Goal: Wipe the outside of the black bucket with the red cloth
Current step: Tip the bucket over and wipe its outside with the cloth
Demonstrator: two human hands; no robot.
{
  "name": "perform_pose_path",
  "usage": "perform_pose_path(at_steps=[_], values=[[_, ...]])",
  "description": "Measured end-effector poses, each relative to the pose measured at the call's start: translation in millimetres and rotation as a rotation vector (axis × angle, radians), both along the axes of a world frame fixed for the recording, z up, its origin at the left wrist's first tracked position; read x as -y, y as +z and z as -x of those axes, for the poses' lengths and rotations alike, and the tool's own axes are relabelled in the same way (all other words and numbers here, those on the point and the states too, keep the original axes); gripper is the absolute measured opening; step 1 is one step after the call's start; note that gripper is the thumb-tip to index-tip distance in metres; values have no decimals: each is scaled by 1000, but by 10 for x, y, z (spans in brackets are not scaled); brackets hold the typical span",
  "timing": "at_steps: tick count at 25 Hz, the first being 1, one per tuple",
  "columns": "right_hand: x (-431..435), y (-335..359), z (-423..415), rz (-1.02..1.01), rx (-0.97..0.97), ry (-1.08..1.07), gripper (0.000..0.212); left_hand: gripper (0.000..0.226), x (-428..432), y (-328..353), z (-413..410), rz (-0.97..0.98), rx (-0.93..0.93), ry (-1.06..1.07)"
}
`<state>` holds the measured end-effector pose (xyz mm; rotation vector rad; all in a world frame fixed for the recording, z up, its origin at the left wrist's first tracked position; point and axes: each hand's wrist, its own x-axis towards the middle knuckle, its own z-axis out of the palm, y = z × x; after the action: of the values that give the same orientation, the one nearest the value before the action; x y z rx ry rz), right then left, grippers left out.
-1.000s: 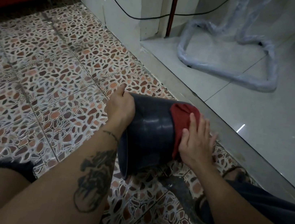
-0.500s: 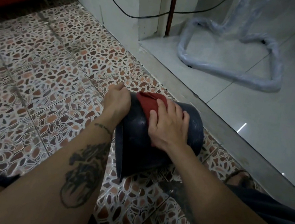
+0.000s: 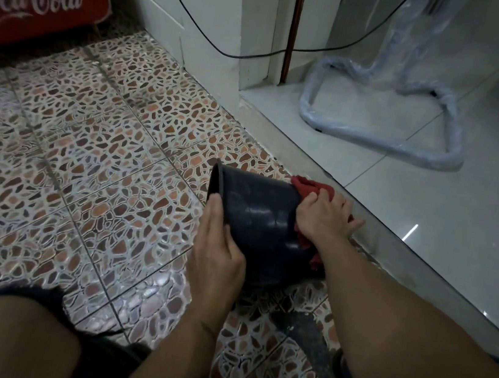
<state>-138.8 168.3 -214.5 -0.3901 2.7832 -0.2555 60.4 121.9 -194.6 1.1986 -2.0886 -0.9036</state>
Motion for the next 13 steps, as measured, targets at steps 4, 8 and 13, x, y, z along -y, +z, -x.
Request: perform_pose_path(at_steps=[4, 8, 13], values=[[-225, 41, -208, 10, 31, -34, 59, 53, 195, 28, -38, -62, -24, -49], [-293, 36, -807, 186, -147, 344, 66, 51, 640, 168, 143, -91, 82, -134], [202, 132, -813, 336, -93, 559, 66, 45, 905, 120, 292, -153, 67, -223]])
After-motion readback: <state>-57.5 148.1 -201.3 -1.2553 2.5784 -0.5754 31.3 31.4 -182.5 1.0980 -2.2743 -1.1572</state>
